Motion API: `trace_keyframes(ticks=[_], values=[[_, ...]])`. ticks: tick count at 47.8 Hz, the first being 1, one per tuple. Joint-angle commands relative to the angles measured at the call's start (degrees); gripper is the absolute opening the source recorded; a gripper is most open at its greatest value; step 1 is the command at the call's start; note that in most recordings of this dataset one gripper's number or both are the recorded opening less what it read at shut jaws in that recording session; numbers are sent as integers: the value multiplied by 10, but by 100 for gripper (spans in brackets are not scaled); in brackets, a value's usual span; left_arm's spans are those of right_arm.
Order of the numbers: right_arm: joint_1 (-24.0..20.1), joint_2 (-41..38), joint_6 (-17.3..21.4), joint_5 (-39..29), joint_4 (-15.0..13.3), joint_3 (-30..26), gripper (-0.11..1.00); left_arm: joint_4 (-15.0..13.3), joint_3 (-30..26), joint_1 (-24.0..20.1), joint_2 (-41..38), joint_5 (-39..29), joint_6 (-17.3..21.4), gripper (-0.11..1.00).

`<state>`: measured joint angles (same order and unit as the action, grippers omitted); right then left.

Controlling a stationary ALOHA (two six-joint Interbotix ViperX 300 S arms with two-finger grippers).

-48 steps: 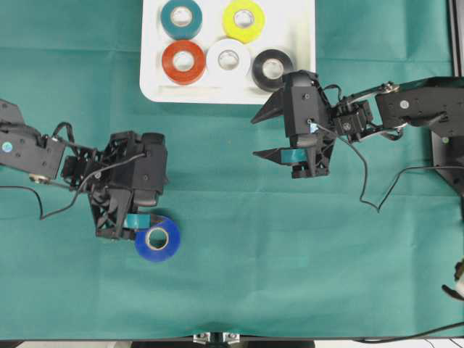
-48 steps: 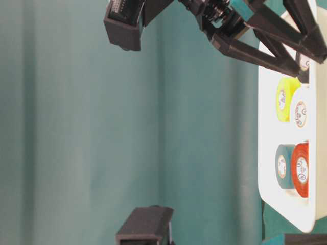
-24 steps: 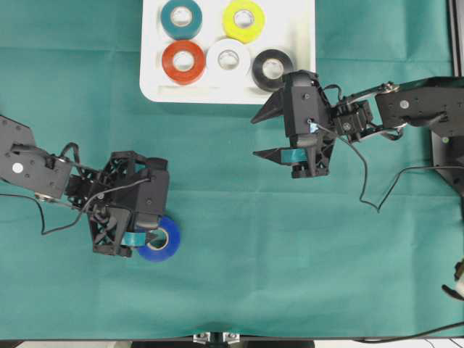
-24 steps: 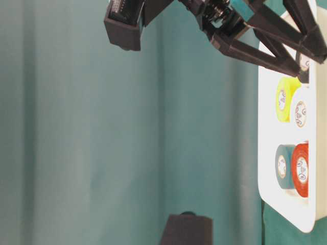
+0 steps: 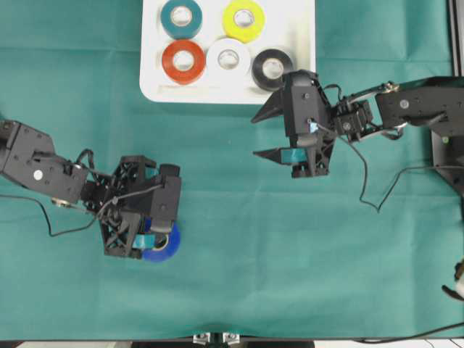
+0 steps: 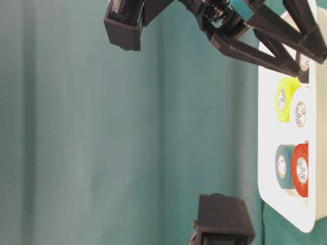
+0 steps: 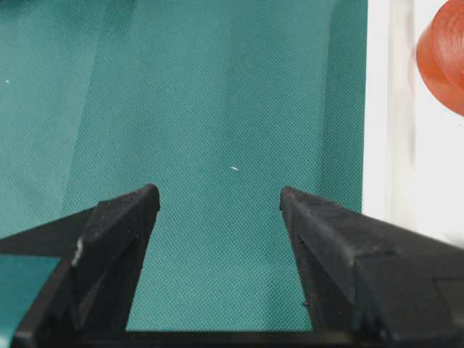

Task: Put the tape alternately from left to right into the white case.
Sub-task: 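Lower the left gripper into the blue roll's hole and grip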

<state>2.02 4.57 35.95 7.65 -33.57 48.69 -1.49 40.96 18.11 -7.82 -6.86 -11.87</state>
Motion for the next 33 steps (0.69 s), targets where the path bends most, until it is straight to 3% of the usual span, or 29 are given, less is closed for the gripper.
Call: trace_keyframes(ticks=[1, 7, 15, 20, 23, 33], values=[[-1, 8, -1, 4, -1, -5, 76, -1, -1, 2, 6, 0, -1, 81], [-1, 7, 0, 5, -1, -5, 76, -1, -1, 2, 10, 0, 1, 67], [-1, 8, -1, 4, -1, -4, 76, -1, -2, 2, 15, -18, 2, 21], [-1, 8, -1, 5, -1, -5, 76, -1, -4, 2, 14, -34, 3, 2], [-1, 8, -1, 5, 0, -4, 76, -1, -8, 2, 15, -41, 3, -3], [-1, 8, -1, 5, -1, -4, 76, 0, -11, 3, 21, -46, 4, -3]])
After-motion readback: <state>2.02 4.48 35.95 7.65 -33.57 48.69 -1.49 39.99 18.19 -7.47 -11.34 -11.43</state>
